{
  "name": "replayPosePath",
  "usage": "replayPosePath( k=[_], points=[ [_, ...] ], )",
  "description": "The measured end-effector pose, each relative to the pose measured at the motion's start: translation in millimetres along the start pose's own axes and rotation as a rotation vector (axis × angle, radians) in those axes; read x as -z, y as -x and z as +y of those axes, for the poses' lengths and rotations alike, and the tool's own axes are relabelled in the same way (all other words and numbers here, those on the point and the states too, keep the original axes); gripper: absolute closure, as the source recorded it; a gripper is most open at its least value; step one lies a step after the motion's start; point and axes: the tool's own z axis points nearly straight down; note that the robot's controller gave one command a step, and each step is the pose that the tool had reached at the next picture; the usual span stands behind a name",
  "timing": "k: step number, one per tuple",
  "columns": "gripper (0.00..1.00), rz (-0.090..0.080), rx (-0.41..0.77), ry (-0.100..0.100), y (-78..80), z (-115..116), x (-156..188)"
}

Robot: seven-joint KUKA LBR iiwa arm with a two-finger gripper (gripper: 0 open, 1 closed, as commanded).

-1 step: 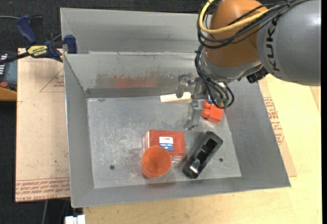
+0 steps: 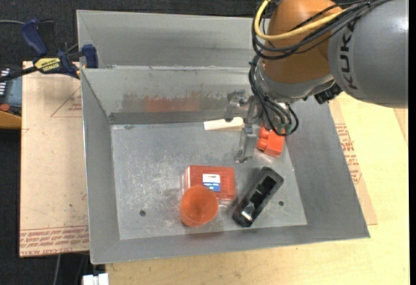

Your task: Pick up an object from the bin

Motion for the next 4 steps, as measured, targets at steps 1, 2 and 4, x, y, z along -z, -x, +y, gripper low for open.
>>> replayPosePath(
  k=[1,2,4],
  points=[
    [0.0,0.0,0.156,0.001,-36.0,24,-119],
    [0.0,-0.011,0.377,-0.001,-33.6,36,-76],
    [0.0,-0.031,0.86,-0.006,-34.5,41,-142]
  ],
)
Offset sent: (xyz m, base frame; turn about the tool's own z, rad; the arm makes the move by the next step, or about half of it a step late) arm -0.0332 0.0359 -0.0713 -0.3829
